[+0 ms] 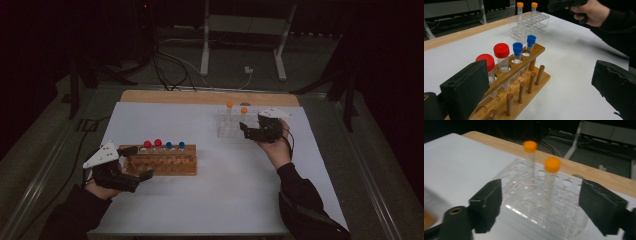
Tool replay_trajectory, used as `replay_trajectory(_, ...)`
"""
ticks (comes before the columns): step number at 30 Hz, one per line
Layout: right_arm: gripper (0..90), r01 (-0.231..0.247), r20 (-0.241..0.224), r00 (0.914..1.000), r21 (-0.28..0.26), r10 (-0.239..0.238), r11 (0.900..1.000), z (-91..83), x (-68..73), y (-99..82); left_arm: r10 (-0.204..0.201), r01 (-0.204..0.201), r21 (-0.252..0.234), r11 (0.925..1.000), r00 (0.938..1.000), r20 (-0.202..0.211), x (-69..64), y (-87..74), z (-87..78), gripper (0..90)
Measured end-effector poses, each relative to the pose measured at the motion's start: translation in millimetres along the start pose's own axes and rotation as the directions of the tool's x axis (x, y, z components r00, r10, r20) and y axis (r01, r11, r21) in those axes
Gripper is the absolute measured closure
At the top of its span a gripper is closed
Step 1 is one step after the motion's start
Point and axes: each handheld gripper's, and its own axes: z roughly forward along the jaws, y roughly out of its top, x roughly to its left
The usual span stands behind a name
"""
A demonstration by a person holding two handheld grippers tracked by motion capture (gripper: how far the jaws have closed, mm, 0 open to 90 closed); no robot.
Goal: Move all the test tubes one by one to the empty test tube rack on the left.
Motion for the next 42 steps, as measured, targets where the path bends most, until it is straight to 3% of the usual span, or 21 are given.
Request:
replay_trajectory(5, 43.2, -0.027, 0.026, 0.9993, 0.039, 0.026, 0.9989, 23.7, -8.5, -0.9, -0.005, 0.005, 0.000, 1.0000, 1.0000, 0.007, -0.1, -1.4, 0.3, 2.0)
replay_trajectory(10, 52.0, -0.045, 0.042, 0.9983, 0.086, 0.042, 0.9953, 42.8, -11.8, -0.2, -0.005, 0.005, 0.000, 1.0000, 0.9999, 0.012, 0.8, -1.7, 0.8, 2.0)
replay_trajectory(12, 56.5, -0.026, 0.056, 0.9982, 0.104, 0.021, 0.9943, 48.0, -11.5, 0.1, -0.006, 0.006, -0.001, 1.0000, 0.9999, 0.010, 1.3, -2.1, 1.2, 2.0)
replay_trajectory(17, 61.3, -0.041, 0.053, 0.9979, 0.107, 0.036, 0.9934, 56.8, -11.9, -0.4, -0.013, 0.013, -0.006, 0.9999, 0.9998, 0.013, 2.3, -2.9, 0.8, 2.0)
replay_trajectory(21, 70.3, -0.029, 0.061, 0.9979, 0.106, 0.023, 0.9939, 60.9, -8.7, 0.1, -0.011, 0.011, -0.005, 0.9999, 0.9999, 0.012, 2.6, -2.5, 0.6, 2.0)
replay_trajectory(30, 74.2, -0.032, 0.071, 0.9971, 0.089, 0.026, 0.9955, 57.3, -8.6, 7.2, -0.009, 0.009, -0.005, 0.9999, 0.9999, 0.012, 2.3, -2.0, 0.7, 2.0)
replay_trajectory(42, 74.2, 0.001, 0.073, 0.9973, 0.002, -0.001, 1.0000, 21.7, -6.3, 41.6, 0.005, -0.005, -0.006, 1.0000, 0.9996, 0.026, -2.7, 3.3, 0.0, 2.0)
